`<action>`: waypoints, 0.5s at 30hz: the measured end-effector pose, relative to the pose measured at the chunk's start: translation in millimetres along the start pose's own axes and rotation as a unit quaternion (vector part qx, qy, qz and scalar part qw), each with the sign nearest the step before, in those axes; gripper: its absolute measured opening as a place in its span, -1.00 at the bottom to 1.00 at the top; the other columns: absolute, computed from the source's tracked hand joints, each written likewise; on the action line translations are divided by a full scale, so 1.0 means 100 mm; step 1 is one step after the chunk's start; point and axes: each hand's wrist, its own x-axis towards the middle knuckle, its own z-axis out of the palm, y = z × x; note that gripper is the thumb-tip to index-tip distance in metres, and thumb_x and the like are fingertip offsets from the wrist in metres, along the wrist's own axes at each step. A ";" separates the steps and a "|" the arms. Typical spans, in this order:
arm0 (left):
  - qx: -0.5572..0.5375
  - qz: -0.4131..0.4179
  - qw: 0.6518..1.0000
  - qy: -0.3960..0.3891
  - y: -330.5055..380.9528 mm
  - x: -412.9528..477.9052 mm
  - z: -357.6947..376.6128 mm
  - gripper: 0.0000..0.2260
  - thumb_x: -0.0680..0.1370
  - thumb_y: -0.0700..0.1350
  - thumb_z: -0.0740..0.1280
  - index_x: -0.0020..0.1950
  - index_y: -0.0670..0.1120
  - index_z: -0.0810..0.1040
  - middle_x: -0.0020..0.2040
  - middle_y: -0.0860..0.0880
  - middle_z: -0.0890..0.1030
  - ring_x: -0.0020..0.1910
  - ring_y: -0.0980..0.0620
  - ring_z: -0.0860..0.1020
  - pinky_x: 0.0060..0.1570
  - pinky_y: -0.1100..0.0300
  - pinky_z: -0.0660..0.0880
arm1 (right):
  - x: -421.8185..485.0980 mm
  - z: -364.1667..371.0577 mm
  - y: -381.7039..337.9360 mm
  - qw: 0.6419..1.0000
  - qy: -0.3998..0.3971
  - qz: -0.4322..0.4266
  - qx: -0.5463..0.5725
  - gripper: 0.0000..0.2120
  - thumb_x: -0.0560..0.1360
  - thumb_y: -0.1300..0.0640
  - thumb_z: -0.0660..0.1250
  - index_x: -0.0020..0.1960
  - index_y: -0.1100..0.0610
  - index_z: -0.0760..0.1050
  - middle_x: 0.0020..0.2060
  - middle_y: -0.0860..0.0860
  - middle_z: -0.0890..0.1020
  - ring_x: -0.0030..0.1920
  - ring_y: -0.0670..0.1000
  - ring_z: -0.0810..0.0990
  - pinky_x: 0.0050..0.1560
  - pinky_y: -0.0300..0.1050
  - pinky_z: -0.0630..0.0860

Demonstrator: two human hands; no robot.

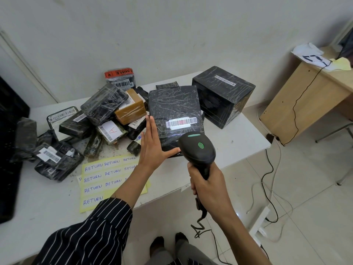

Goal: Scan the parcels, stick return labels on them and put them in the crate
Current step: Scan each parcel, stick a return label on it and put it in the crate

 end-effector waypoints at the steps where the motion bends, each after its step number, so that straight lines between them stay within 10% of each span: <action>1: 0.002 0.000 1.000 0.000 0.00 0.00 0.00 0.13 0.30 0.36 0.33 0.50 -0.13 -0.34 0.53 -0.04 -0.31 0.51 0.07 -0.24 0.47 -0.07 -0.15 | -0.01 0.00 0.00 1.000 0.000 0.001 0.000 -0.92 0.50 0.07 0.29 -0.14 0.05 0.43 -0.40 0.09 0.52 -0.36 0.02 0.47 -0.28 -0.04 0.51; 15: 0.008 -0.001 1.000 -0.007 0.01 -0.03 -0.02 0.13 0.24 0.43 0.22 0.47 -0.11 -0.38 0.53 -0.08 -0.31 0.52 0.00 -0.22 0.47 -0.09 -0.15 | -0.11 -0.03 -0.04 1.000 0.004 -0.002 0.007 -0.92 0.50 0.09 0.30 -0.15 0.02 0.41 -0.43 0.04 0.50 -0.37 0.00 0.45 -0.32 -0.13 0.46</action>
